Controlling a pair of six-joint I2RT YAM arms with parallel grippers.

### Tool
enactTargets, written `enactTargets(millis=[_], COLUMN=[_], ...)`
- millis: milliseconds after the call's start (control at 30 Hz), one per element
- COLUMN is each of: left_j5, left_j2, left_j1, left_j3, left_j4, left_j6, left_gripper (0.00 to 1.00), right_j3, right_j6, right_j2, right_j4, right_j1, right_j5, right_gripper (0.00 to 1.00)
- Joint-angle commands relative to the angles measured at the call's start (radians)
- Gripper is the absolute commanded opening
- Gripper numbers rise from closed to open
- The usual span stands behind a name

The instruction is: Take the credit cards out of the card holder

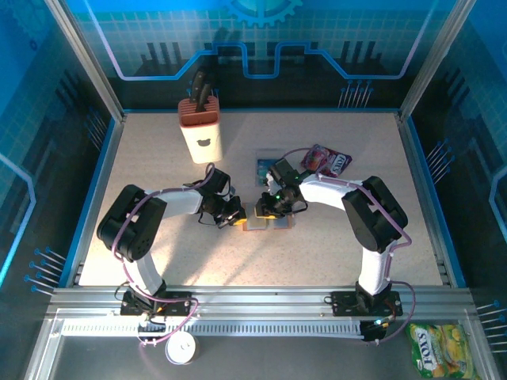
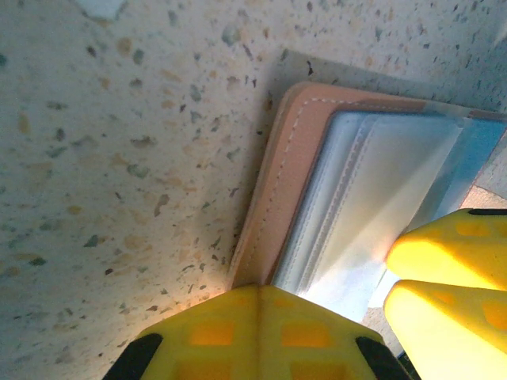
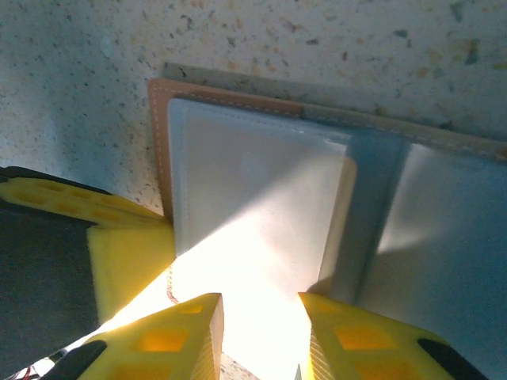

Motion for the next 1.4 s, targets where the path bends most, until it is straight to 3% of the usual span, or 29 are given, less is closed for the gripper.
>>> enactTargets(millis=[0, 733, 1367], left_j5=[-0.016, 0.006, 0.062], left_j2=[0.019, -0.073, -0.049], left_j1=[0.007, 0.003, -0.045], left_j3=[0.003, 0.053, 0.051], left_j4=[-0.072, -0.099, 0.066], left_j6=[0.022, -0.024, -0.155], left_gripper=[0.04, 0.06, 0.26], right_j3=[0.006, -0.027, -0.048], right_j6=[-0.022, -0.033, -0.03], right_j2=[-0.017, -0.025, -0.028], right_j4=[-0.051, -0.037, -0.016], right_j1=[0.004, -0.031, -0.047], right_j5=[0.035, 0.005, -0.014], right_gripper=[0.31, 0.31, 0.31])
